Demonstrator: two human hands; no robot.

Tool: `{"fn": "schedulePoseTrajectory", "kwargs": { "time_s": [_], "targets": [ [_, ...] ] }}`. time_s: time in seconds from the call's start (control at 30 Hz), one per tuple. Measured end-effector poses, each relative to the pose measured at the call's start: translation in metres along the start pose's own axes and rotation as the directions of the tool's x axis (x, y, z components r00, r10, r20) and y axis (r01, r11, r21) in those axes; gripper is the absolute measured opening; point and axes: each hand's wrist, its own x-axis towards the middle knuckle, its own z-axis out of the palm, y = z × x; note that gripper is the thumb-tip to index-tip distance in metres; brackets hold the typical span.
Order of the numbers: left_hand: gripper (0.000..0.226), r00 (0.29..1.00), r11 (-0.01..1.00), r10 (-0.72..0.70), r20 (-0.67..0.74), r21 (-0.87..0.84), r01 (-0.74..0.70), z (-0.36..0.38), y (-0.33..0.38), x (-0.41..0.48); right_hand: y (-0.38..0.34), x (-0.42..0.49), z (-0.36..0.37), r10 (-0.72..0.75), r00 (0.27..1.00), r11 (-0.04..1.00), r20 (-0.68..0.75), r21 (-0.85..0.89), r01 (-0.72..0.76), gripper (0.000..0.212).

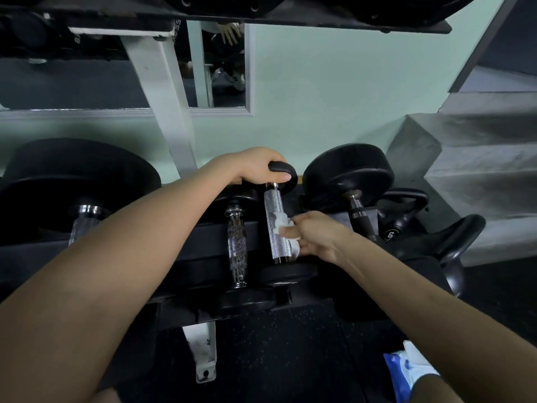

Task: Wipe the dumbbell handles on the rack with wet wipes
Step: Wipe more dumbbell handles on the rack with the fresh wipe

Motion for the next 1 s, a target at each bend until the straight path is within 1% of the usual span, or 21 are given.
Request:
{"fn": "schedulePoseTrajectory", "kwargs": {
  "time_s": [0.03, 0.1, 0.17, 0.2, 0.27, 0.33, 0.37, 0.43, 0.5, 0.53, 0.6, 0.67, 0.73, 0.8, 0.93, 1.0],
  "targets": [
    [0.036, 1.0, 1.0, -0.008, -0.001, 0.016, 0.008, 0.0, 0.001, 0.0, -0.001, 0.002, 0.001, 0.001, 1.0, 0.997, 0.014, 0.073, -0.002, 0.006],
    [0.034, 1.0, 1.0, -0.009, -0.025, 0.022, 0.009, 0.002, 0.003, 0.001, 0.001, 0.004, 0.003, 0.005, 1.0, 0.988, 0.027, 0.151, -0.009, 0.014],
    [0.03, 0.998, 1.0, -0.003, -0.069, -0.028, 0.001, 0.006, 0.004, 0.0, 0.002, 0.005, 0.006, 0.016, 1.0, 0.981, 0.011, 0.191, -0.018, 0.024],
    [0.029, 0.995, 0.998, -0.005, -0.097, -0.069, -0.002, 0.008, 0.003, -0.002, 0.002, 0.005, 0.006, 0.018, 1.0, 0.98, -0.004, 0.197, -0.017, 0.025],
    [0.026, 0.989, 0.984, -0.013, -0.15, -0.177, -0.014, 0.011, 0.0, -0.007, -0.001, 0.004, 0.005, 0.004, 0.998, 0.983, -0.055, 0.186, 0.007, 0.019],
    [0.025, 0.983, 0.946, -0.033, -0.18, -0.323, -0.028, 0.014, -0.002, -0.013, -0.004, 0.005, 0.001, -0.026, 0.992, 0.99, -0.123, 0.136, 0.043, 0.009],
    [0.025, 0.981, 0.931, -0.035, -0.19, -0.363, -0.037, 0.015, -0.002, -0.014, -0.004, 0.005, -0.001, -0.038, 0.987, 0.993, -0.153, 0.103, 0.054, 0.007],
    [0.025, 0.981, 0.928, -0.021, -0.193, -0.369, -0.053, 0.015, -0.002, -0.013, -0.002, 0.003, -0.002, -0.056, 0.981, 0.997, -0.184, 0.034, 0.064, 0.01],
    [0.024, 0.988, 0.942, -0.013, -0.152, -0.333, -0.039, 0.01, 0.0, -0.01, -0.003, 0.001, -0.002, -0.084, 0.977, 0.996, -0.195, -0.018, 0.082, 0.02],
    [0.025, 0.993, 0.953, -0.016, -0.118, -0.301, -0.02, 0.007, 0.002, -0.008, -0.005, 0.001, -0.001, -0.095, 0.974, 0.996, -0.205, -0.021, 0.092, 0.02],
    [0.027, 0.997, 0.969, -0.032, -0.07, -0.246, 0.014, 0.003, 0.003, -0.006, -0.016, 0.008, 0.003, -0.123, 0.96, 0.991, -0.252, 0.028, 0.135, 0.017],
    [0.027, 0.997, 0.971, -0.035, -0.07, -0.24, 0.017, 0.003, 0.003, -0.006, -0.03, 0.018, 0.01, -0.173, 0.926, 0.978, -0.335, 0.051, 0.201, 0.026],
    [0.028, 0.996, 0.968, -0.032, -0.083, -0.25, 0.01, 0.004, 0.001, -0.007, -0.035, 0.024, 0.018, -0.21, 0.895, 0.977, -0.393, -0.045, 0.209, 0.039],
    [0.028, 0.996, 0.964, -0.019, -0.084, -0.265, -0.004, 0.005, -0.001, -0.01, -0.028, 0.02, 0.019, -0.232, 0.891, 0.97, -0.39, -0.157, 0.184, 0.044],
    [0.029, 0.995, 0.951, -0.018, -0.096, -0.308, -0.012, 0.005, -0.002, -0.019, -0.003, -0.011, 0.011, -0.238, 0.922, 0.928, -0.306, -0.35, 0.123, 0.046],
    [0.032, 0.995, 0.942, -0.03, -0.096, -0.336, -0.004, 0.005, -0.004, -0.023, 0.003, -0.025, 0.01, -0.22, 0.952, 0.889, -0.213, -0.446, 0.105, 0.037]
  ]
}}
